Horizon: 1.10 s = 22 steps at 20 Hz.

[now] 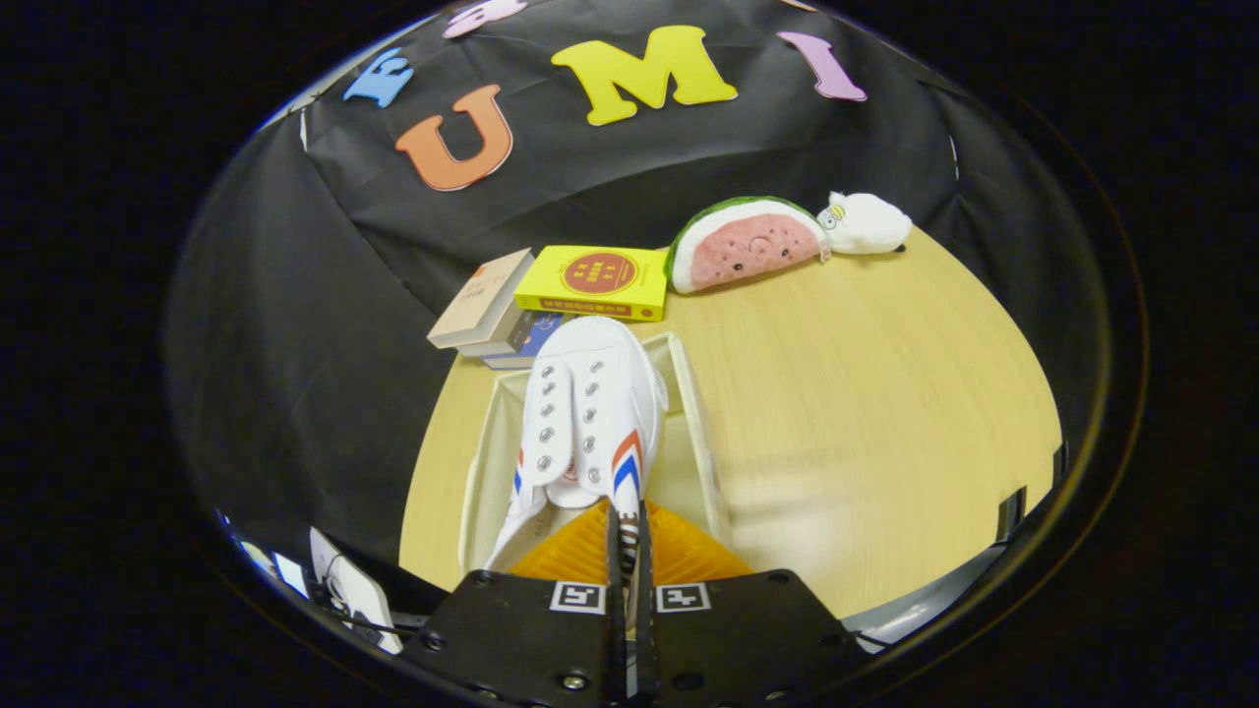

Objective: Open the storage box then place both shoes into the box .Put the left shoe in first, then the right shoe, with the right side of both shoes facing outward in a uniform manner.

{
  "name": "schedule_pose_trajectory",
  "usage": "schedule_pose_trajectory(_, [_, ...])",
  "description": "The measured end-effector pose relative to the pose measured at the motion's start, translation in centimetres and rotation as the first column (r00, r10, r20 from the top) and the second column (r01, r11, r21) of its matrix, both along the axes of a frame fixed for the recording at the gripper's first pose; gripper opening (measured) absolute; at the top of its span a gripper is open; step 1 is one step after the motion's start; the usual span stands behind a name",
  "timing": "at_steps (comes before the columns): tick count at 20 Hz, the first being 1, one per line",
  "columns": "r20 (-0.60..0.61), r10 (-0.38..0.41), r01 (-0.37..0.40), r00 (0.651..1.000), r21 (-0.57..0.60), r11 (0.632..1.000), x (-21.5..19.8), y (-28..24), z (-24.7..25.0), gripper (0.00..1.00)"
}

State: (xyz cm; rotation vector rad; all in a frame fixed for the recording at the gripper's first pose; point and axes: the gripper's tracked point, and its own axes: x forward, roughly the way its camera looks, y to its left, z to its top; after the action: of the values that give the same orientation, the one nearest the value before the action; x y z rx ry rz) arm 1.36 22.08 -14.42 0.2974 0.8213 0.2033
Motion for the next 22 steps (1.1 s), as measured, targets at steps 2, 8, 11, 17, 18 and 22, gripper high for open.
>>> schedule_pose_trajectory(2, [0.001,-0.016,0.016,1.000,-0.014,1.000,-0.2,0.0,-1.0,0.04])
schedule_pose_trajectory(8, [0.021,-0.045,0.046,0.999,-0.030,0.999,0.2,-0.4,-2.4,0.04])
schedule_pose_trajectory(11, [0.039,-0.045,0.047,0.998,-0.064,0.997,0.9,-0.8,-3.2,0.04])
schedule_pose_trajectory(17, [0.071,0.046,-0.044,0.996,-0.037,0.998,1.0,1.3,-2.9,0.36])
schedule_pose_trajectory(18, [0.091,0.057,-0.054,0.994,-0.036,0.998,1.0,1.3,-2.3,0.48])
schedule_pose_trajectory(22, [0.149,0.054,-0.046,0.987,-0.059,0.997,1.4,-0.5,-0.3,0.85])
